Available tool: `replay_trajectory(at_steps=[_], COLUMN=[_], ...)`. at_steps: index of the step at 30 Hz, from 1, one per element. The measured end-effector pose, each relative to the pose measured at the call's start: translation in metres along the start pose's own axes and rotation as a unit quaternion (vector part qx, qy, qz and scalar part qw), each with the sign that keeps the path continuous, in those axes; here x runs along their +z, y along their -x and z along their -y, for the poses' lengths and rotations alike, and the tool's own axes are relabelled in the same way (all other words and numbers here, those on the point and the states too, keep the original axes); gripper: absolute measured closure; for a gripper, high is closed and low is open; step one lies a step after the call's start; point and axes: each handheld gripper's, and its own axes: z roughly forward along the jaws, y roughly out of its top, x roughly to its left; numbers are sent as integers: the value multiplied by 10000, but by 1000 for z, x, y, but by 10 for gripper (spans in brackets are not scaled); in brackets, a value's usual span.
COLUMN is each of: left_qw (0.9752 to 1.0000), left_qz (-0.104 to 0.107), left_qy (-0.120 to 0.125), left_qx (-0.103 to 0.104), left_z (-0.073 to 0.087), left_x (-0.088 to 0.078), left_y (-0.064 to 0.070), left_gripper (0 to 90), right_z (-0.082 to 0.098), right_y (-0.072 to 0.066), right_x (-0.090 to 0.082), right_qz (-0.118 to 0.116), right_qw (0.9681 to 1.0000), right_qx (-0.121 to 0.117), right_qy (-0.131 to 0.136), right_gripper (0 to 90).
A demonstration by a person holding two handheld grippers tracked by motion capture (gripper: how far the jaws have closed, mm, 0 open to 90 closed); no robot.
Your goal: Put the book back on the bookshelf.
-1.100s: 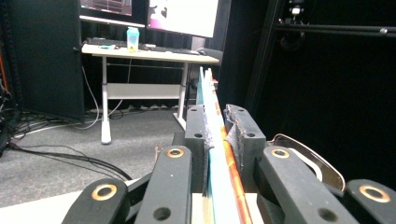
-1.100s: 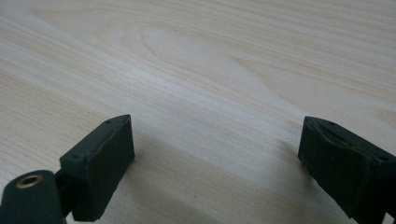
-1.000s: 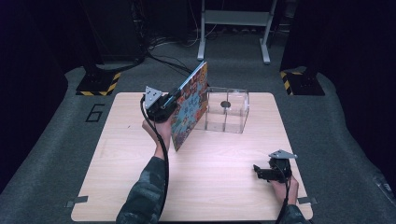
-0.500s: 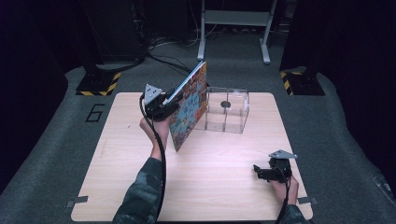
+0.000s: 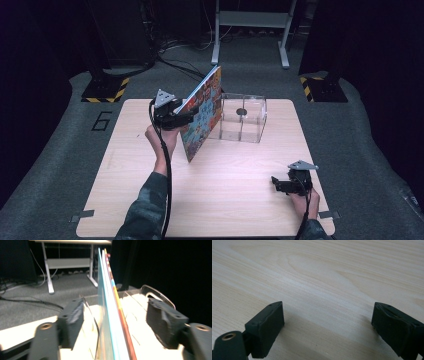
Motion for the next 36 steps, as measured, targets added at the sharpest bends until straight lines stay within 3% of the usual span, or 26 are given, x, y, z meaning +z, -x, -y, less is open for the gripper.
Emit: replay_trajectory(at_steps=[6,9,11,20,25,30,36], left_qw=[9994,9976,9969,9960,9946,9946,9927], left_qz=[168,301,370,290,216,75,-125], left_qy=[-313,-613,-682,-803,-939,-954,-1125], left_qx=[17,102,112,245,382,407,411], left_z=[0,2,4,18,35,51,76], left_x=[-10,-15,-20,-52,-69,-85,-101], left_y=[0,2,3,1,0,-2,-10], left_gripper=[130,0,0,0,0,0,0], right_z=[0,0,0,0,0,0,0], right_y=[0,-1,-1,-1,0,0,0], right_x=[1,1,1,1,0,0,0], right_qz=[54,68,66,75,96,98,99], right_qw=[10000,10000,10000,9999,9999,9999,9999], right_qx=[-5,59,59,65,72,70,77], right_qy=[26,21,15,14,3,5,4], right_gripper=[105,107,107,113,124,125,125])
